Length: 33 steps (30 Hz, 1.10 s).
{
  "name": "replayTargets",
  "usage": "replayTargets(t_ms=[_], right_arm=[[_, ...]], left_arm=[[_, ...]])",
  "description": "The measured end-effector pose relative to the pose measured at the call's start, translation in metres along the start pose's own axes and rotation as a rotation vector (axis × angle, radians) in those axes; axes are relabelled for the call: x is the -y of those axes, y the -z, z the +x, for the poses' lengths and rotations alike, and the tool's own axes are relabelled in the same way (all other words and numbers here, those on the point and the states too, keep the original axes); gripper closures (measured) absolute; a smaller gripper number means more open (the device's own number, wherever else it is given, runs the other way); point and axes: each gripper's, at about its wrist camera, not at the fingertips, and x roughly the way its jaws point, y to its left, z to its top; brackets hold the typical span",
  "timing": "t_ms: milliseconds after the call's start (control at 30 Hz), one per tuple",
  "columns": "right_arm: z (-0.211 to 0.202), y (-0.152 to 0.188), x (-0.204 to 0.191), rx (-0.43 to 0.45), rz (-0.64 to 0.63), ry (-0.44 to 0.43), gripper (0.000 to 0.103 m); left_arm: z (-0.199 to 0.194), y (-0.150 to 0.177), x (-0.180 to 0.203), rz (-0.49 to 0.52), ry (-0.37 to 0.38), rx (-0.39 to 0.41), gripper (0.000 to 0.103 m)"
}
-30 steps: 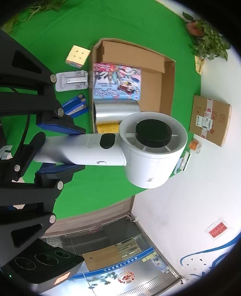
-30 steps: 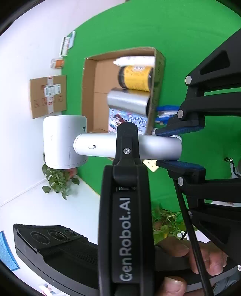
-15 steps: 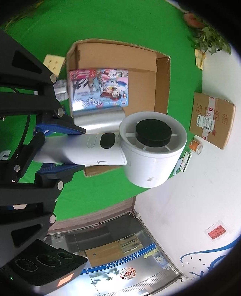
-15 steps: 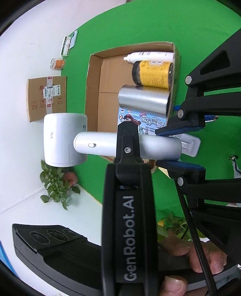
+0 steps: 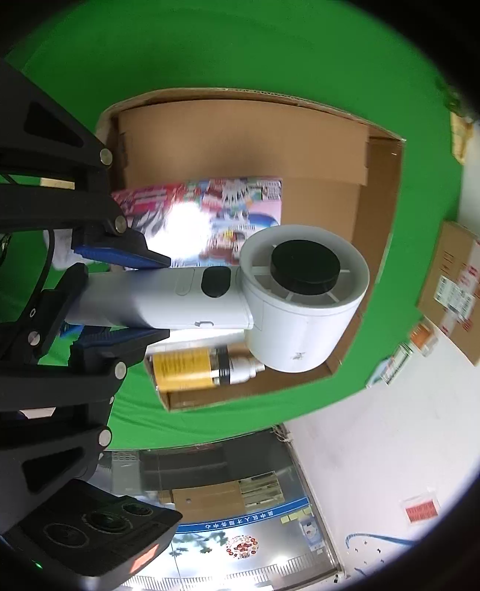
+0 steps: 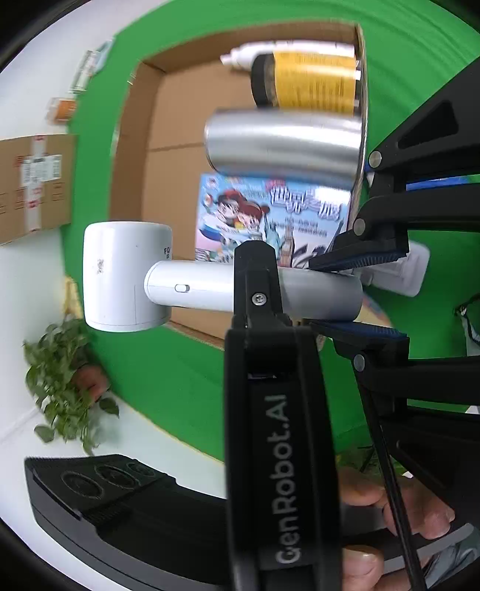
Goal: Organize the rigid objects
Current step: 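Lift the hair dryer upright with both grippers and carry it toward the box, then lower the hair dryer into the box beside the game box and open both grippers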
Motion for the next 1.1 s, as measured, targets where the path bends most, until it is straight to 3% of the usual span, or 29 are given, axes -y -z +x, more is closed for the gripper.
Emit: replayTargets(t_ms=[233,333,400,467,600,667,800,833,867,900,933,967,1000,1033,1100], right_arm=[[0.067,-0.011,0.009,-0.075,0.104,-0.028,0.078],[0.088,-0.005,0.012,-0.101,0.133,-0.032,0.078],[0.102,0.000,0.019,-0.139,0.154,0.012,0.074],[0.109,0.004,0.026,-0.157,0.181,-0.002,0.074],[0.113,0.006,0.022,-0.141,0.135,-0.004,0.074],[0.120,0.005,0.013,-0.164,0.105,-0.004,0.079],[0.125,0.000,-0.005,-0.153,0.072,-0.042,0.076],[0.121,0.002,-0.006,-0.129,0.065,-0.034,0.072],[0.115,0.005,-0.007,-0.099,0.051,-0.016,0.052],[0.099,0.011,-0.013,-0.052,0.025,0.021,0.025],[0.088,0.015,-0.012,-0.009,0.008,0.051,0.013],[0.073,0.021,-0.013,0.046,-0.008,0.086,0.004],[0.059,0.027,-0.012,0.097,-0.021,0.122,0.003],[0.044,0.033,-0.007,0.141,-0.028,0.151,0.002],[0.019,0.045,0.000,0.216,-0.030,0.197,0.001]], left_arm=[[0.037,-0.013,-0.037,-0.027,-0.018,-0.110,0.074],[0.049,-0.011,-0.049,-0.085,-0.016,-0.148,0.074],[0.043,-0.010,-0.055,-0.120,0.035,-0.137,0.069],[0.031,-0.007,-0.058,-0.153,0.075,-0.111,0.062],[0.003,-0.002,-0.065,-0.142,0.028,-0.064,0.060],[-0.016,0.003,-0.070,-0.149,0.011,-0.030,0.060],[-0.054,0.014,-0.066,-0.131,-0.031,0.069,0.060],[-0.063,0.018,-0.061,-0.112,-0.059,0.115,0.060],[-0.076,0.021,-0.055,-0.081,-0.104,0.173,0.060],[-0.088,0.025,-0.047,-0.041,-0.159,0.234,0.059],[-0.096,0.027,-0.041,-0.010,-0.207,0.282,0.054],[-0.105,0.033,-0.032,0.017,-0.266,0.339,0.036],[-0.113,0.040,-0.023,0.035,-0.323,0.401,0.017],[-0.121,0.047,-0.014,0.054,-0.355,0.468,0.016],[-0.131,0.055,-0.005,0.096,-0.351,0.554,0.015]])
